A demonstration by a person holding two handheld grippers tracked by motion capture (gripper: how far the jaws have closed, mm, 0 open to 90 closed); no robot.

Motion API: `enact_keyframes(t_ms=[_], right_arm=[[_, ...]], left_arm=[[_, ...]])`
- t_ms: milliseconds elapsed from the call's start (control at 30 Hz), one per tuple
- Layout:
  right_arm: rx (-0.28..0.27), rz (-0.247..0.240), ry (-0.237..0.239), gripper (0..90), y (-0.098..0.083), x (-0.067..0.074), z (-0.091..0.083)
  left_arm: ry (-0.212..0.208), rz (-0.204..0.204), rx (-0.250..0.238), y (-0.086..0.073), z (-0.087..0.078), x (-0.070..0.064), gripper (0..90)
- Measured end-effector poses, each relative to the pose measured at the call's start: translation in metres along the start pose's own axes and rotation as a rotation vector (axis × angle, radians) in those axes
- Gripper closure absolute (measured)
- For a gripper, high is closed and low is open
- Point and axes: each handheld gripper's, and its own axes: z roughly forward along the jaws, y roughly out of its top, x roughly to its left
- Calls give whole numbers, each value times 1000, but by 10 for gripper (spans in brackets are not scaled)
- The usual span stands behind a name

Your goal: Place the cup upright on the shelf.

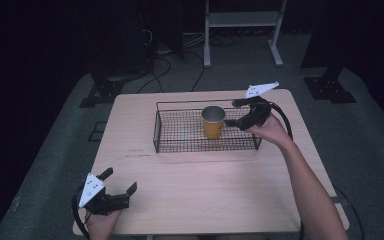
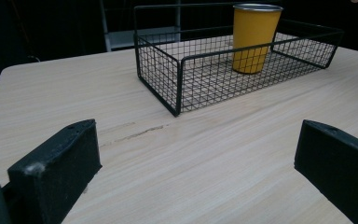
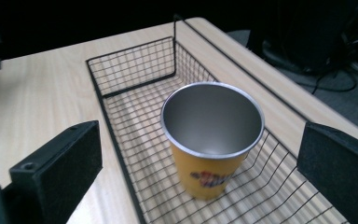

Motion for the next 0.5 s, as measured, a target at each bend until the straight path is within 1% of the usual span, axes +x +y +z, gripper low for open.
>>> enact_keyframes(t_ms=[67,133,300,433,467,500], right_arm=[[3,2,8,0,0,2,-3],[-12,-8,-2,0,-1,5,-7],[-35,-10,2,0,-4,12,-18],[-19,-7,15,0,-5,14,-23],[-19,-7,14,0,-6,14,-25],[-31,-7,6,0,-7,15,-27]], left_arm=[[-2,2,1,0,0,0,0],[-3,3,1,1,0,0,0],[-4,5,2,1,1,-1,0],[-2,9,12,0,2,-2,0],[-1,8,14,0,1,-1,0],[1,7,12,0,1,-1,0]])
